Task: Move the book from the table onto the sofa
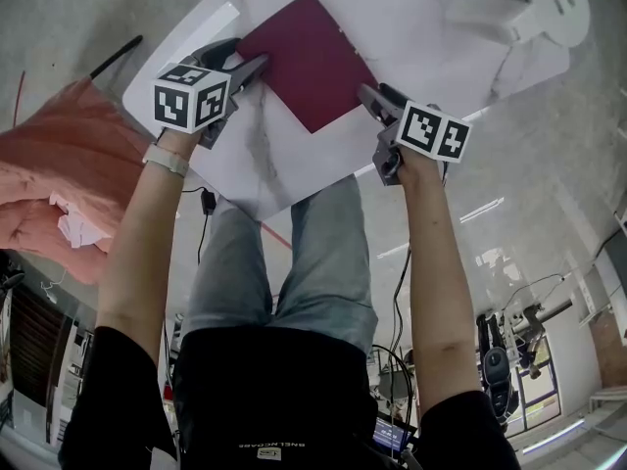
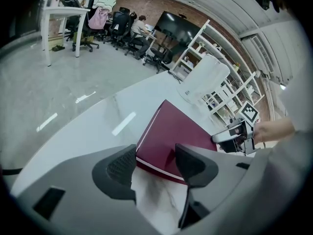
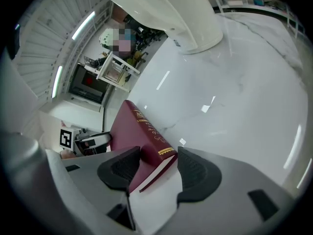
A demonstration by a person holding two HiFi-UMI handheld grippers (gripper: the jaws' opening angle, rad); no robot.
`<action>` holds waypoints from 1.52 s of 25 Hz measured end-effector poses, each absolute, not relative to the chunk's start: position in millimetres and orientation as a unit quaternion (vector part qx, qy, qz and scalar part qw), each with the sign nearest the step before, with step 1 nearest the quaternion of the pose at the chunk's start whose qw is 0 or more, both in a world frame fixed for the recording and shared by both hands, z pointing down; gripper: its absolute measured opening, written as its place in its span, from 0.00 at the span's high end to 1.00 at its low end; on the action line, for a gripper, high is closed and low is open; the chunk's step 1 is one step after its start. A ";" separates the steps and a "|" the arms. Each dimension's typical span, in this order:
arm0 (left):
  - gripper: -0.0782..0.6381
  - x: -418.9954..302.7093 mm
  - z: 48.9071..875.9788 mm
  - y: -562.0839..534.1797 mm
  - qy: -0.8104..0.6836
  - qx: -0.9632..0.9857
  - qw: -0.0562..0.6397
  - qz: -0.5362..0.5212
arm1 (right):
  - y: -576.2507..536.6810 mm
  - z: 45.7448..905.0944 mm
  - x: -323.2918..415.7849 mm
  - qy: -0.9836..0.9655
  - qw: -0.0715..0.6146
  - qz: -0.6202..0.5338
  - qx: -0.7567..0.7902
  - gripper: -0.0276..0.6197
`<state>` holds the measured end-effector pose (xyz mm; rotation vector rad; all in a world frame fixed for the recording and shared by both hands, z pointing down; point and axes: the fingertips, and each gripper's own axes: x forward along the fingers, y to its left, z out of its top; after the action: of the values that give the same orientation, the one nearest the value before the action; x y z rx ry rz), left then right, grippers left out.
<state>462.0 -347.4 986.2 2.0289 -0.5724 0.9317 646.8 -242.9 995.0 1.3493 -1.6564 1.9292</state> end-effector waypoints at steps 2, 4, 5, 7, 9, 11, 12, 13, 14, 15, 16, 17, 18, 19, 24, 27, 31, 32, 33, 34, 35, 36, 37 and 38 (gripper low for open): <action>0.53 462.1 984.8 -344.8 -0.223 0.805 0.406 0.370 | -241.8 994.5 647.4 -0.570 0.135 0.663 0.467 0.57; 0.53 460.4 982.3 -342.4 -0.223 0.806 0.405 0.369 | -240.7 992.6 646.2 -0.571 0.134 0.663 0.465 0.57; 0.53 459.0 980.6 -341.7 -0.224 0.806 0.406 0.367 | -240.6 990.9 645.5 -0.573 0.134 0.662 0.465 0.57; 0.53 455.8 974.8 -341.1 -0.227 0.807 0.408 0.362 | -241.7 985.0 643.4 -0.577 0.135 0.658 0.464 0.57; 0.53 451.8 965.0 -339.7 -0.230 0.808 0.407 0.358 | -242.2 975.8 639.9 -0.581 0.136 0.655 0.464 0.57; 0.53 448.2 953.5 -338.4 -0.234 0.810 0.405 0.353 | -241.9 965.2 636.8 -0.585 0.138 0.652 0.463 0.57; 0.53 446.9 947.9 -338.1 -0.236 0.811 0.404 0.351 | -242.0 959.9 635.8 -0.587 0.140 0.650 0.462 0.57; 0.53 446.0 942.4 -338.0 -0.238 0.812 0.403 0.348 | -242.7 954.8 635.2 -0.589 0.142 0.648 0.461 0.57; 0.53 445.4 937.1 -338.0 -0.240 0.813 0.402 0.346 | -243.8 949.7 635.1 -0.591 0.143 0.646 0.461 0.57; 0.53 445.1 931.6 -337.8 -0.243 0.814 0.401 0.343 | -245.0 944.4 635.4 -0.594 0.145 0.644 0.460 0.57; 0.53 444.8 925.8 -337.2 -0.245 0.815 0.399 0.341 | -246.2 938.8 635.7 -0.597 0.146 0.641 0.459 0.57; 0.53 443.9 919.6 -336.0 -0.247 0.816 0.398 0.338 | -246.5 932.7 635.6 -0.600 0.147 0.638 0.459 0.57; 0.53 442.4 913.0 -334.1 -0.247 0.818 0.396 0.337 | -246.1 926.0 634.8 -0.602 0.147 0.636 0.459 0.57; 0.53 440.4 906.3 -332.1 -0.246 0.820 0.395 0.335 | -245.5 919.0 633.5 -0.604 0.147 0.634 0.459 0.57; 0.53 432.2 875.1 -324.8 -0.244 0.826 0.395 0.320 | -249.7 884.4 630.3 -0.620 0.154 0.618 0.458 0.57; 0.53 428.8 856.8 -320.2 -0.248 0.828 0.393 0.314 | -255.6 861.7 631.1 -0.628 0.152 0.606 0.463 0.57; 0.53 424.4 831.1 -317.6 -0.256 0.833 0.388 0.300 | -262.0 833.5 629.7 -0.639 0.148 0.593 0.466 0.57; 0.53 422.0 824.1 -317.6 -0.259 0.834 0.387 0.296 | -262.7 826.2 627.6 -0.643 0.149 0.590 0.466 0.57; 0.53 419.5 816.9 -318.1 -0.262 0.835 0.385 0.292 | -263.6 818.7 625.2 -0.646 0.151 0.586 0.465 0.57; 0.53 416.9 809.4 -318.6 -0.266 0.837 0.383 0.287 | -264.5 811.3 622.5 -0.651 0.152 0.582 0.463 0.57; 0.53 414.0 801.5 -318.8 -0.269 0.838 0.381 0.282 | -265.1 803.9 619.2 -0.655 0.153 0.579 0.462 0.57; 0.53 410.9 793.5 -318.6 -0.273 0.840 0.378 0.278 | -265.6 796.3 615.8 -0.659 0.154 0.575 0.460 0.57; 0.53 407.7 785.4 -318.4 -0.276 0.842 0.375 0.274 | -266.0 788.8 612.6 -0.662 0.153 0.572 0.460 0.57; 0.53 404.4 777.4 -318.2 -0.279 0.843 0.372 0.271 | -266.4 781.4 609.6 -0.665 0.152 0.568 0.460 0.57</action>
<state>404.4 -318.2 777.4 2.1614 -0.7144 0.6942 609.6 -266.4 781.4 1.3204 -1.9084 1.6306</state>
